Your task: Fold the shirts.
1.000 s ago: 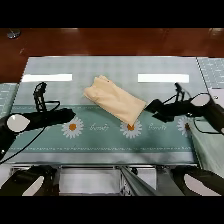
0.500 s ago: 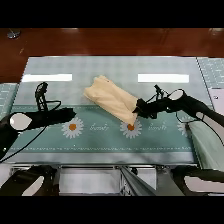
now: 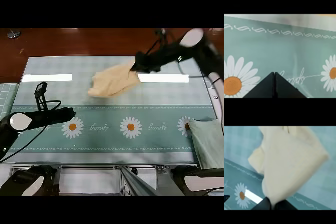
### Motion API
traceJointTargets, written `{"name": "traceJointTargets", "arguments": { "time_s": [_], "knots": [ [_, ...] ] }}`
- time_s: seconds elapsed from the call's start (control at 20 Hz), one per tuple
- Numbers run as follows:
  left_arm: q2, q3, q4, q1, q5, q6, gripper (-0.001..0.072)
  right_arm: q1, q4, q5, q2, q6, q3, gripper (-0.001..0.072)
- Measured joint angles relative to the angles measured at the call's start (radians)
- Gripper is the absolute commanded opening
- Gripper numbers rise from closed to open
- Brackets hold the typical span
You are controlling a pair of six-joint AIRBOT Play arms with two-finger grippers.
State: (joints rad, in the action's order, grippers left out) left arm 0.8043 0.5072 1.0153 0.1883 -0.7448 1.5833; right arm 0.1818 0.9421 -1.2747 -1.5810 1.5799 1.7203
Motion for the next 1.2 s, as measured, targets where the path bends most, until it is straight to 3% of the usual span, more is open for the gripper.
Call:
{"name": "traceJointTargets", "arguments": {
  "time_s": [0.2, 0.5, 0.75, 1.05, 1.1, 1.15, 1.2],
  "knots": [
    [0.0, 0.0, -0.004, 0.0, 0.0, 0.0, 0.0023, -0.107, 0.114, -0.215, 0.025, 0.095, 0.243, 0.0025],
    [0.0, 0.0, -0.018, 0.0, -0.01, 0.0, 0.0023, -0.394, 0.223, -0.478, 0.166, 0.194, 0.278, 0.0024],
    [0.0, 0.0, -0.027, 0.0, 0.0, 0.0, 0.0023, -0.653, 0.415, -0.557, 0.412, 0.154, 0.068, 0.0025],
    [0.0, 0.0, -0.029, 0.0, 0.007, -0.013, 0.0023, -0.97, 0.725, -0.574, 0.785, 0.077, -0.424, 0.0025],
    [0.0, 0.0, -0.029, 0.0, 0.007, -0.017, 0.0023, -1.015, 0.783, -0.571, 0.846, 0.083, -0.509, 0.008],
    [0.0, 0.0, -0.029, 0.0, 0.008, -0.021, 0.0023, -1.048, 0.83, -0.563, 0.896, 0.095, -0.579, 0.0451],
    [0.0, 0.0, -0.03, 0.0, 0.008, -0.023, 0.0023, -1.073, 0.874, -0.557, 0.939, 0.108, -0.647, 0.0616]
  ]
}}
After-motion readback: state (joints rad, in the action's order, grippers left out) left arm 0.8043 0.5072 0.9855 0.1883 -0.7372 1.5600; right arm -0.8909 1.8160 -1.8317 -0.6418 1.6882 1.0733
